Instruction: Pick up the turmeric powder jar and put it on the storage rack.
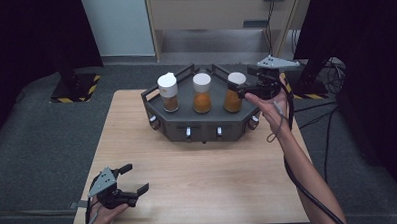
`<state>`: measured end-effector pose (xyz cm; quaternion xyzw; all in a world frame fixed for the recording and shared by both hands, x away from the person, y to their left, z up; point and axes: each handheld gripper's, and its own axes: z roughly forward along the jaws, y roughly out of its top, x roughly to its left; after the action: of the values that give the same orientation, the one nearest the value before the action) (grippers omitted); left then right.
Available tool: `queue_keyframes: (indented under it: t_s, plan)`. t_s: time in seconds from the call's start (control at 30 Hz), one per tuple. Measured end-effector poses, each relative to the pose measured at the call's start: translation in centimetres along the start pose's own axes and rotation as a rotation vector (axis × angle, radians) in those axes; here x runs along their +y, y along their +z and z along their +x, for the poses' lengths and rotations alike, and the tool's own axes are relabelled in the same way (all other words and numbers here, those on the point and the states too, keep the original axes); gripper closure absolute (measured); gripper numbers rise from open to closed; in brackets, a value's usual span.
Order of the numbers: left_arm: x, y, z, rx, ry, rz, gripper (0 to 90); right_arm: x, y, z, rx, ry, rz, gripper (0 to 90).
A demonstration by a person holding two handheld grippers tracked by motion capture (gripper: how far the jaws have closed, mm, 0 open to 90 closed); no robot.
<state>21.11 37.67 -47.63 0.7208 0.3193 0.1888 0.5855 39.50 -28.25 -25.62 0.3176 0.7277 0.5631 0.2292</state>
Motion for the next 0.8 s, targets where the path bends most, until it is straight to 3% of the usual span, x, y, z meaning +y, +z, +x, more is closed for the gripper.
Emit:
queue_keyframes:
  t_s: [0.1,0.43,0.8]
  plan:
    - [0.0,-0.1,0.0,0.002,-0.003,-0.003,0.6,-0.4,-1.0,0.3,0.029,-0.004,-0.020,3.3]
    - [0.0,0.0,0.0,0.002,0.000,0.000,0.5,-2.0,-4.8,2.2,0.059,-0.037,-0.063,3.1]
    - [0.1,0.1,-0.1,0.003,-0.001,0.003,0.6,-4.8,-7.8,3.9,0.076,-0.076,-0.054,3.1]
